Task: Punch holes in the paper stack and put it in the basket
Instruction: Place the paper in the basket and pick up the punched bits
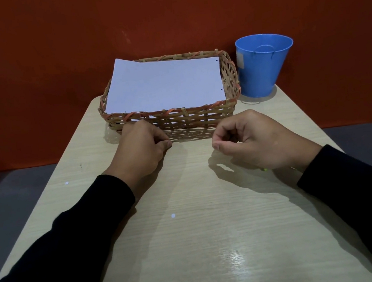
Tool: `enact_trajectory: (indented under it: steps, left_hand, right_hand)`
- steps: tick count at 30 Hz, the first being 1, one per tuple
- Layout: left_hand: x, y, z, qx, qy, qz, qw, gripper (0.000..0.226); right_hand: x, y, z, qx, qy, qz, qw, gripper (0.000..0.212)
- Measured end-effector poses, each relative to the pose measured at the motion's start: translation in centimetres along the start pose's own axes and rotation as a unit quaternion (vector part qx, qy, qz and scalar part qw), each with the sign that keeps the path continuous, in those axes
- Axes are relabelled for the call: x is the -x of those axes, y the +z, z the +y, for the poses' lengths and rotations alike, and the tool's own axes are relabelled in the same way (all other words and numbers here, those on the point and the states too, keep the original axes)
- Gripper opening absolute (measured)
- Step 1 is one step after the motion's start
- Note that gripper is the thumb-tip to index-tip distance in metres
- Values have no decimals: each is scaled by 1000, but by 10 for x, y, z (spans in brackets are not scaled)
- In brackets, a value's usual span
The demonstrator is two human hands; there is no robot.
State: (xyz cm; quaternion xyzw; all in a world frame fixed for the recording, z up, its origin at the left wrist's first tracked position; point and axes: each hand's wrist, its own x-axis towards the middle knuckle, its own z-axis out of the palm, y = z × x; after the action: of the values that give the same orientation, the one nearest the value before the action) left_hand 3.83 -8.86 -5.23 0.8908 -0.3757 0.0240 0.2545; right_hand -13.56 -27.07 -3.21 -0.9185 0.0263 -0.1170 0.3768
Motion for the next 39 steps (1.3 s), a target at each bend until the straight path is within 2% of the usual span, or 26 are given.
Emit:
enact_trajectory:
  steps: [6, 12, 14, 18, 24, 27, 32, 39]
  left_hand:
    - [1, 2, 11, -64, 17, -28, 997, 16]
    - [5, 7, 11, -164, 66, -67, 982, 13]
    - [5, 7, 9, -134, 63, -84, 985, 12]
    - [3, -6, 6, 2, 2, -84, 996, 21]
    - [1, -19, -1, 118, -32, -79, 989, 22]
    - [0, -18, -5, 108, -18, -75, 991, 20]
    - [2, -13, -7, 16, 24, -61, 998, 9]
    - [1, -10, -2, 4, 39, -54, 998, 9]
  right_hand:
    - [0, 1, 2, -10, 7, 1, 1000, 17]
    - [0, 1, 0, -6, 5, -2, 1000, 17]
    - [1, 1, 0, -5, 3, -1, 1000, 16]
    - [0, 1, 0, -8, 0, 5, 1000, 16]
    - [0, 1, 1, -9, -1, 7, 1000, 17]
    - [0, 1, 3, -16, -4, 8, 1000, 17]
    - [0, 1, 3, -21, -2, 6, 1000, 17]
    - [-1, 1, 4, -11, 0, 6, 1000, 15]
